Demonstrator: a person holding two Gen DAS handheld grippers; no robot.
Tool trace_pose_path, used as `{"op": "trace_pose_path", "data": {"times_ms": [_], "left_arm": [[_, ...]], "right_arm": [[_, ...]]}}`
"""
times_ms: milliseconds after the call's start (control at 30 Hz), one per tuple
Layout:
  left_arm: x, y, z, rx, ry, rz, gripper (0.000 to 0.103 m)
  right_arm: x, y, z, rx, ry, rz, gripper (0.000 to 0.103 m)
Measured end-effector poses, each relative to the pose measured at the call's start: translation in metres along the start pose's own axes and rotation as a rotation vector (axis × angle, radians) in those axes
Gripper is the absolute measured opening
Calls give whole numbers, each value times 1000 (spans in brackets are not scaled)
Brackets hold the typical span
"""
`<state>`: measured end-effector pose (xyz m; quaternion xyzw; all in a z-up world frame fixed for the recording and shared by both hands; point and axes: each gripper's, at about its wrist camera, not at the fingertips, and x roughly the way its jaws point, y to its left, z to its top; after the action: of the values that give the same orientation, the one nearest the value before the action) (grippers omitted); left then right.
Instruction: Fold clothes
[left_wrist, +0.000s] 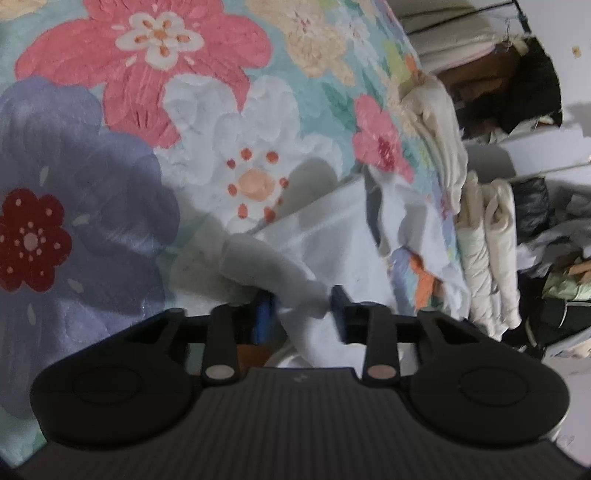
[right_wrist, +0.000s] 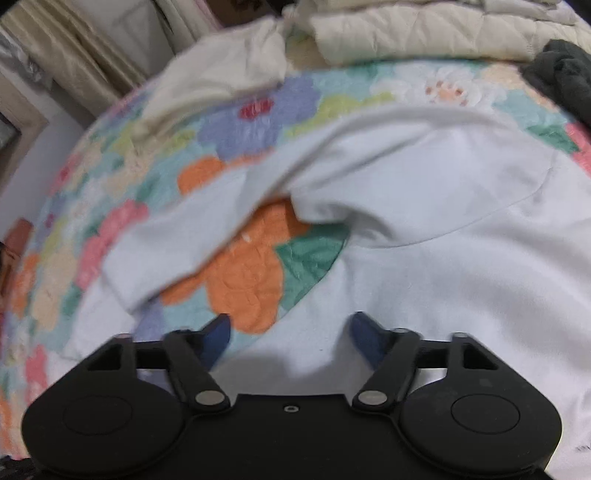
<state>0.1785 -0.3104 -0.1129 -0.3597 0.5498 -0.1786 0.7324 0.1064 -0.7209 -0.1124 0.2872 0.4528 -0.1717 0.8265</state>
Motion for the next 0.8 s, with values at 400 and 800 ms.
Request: {"op": "trace_pose_path", "data": {"times_ms": [400, 800], "left_arm": [[-4, -67, -5, 333, -225, 34, 9], [35, -176, 44, 499, -317, -3, 26]], "right_arm": [[-14, 18, -7, -379, -212, -117, 6], [-71, 4, 91, -348, -440, -185, 6]]}}
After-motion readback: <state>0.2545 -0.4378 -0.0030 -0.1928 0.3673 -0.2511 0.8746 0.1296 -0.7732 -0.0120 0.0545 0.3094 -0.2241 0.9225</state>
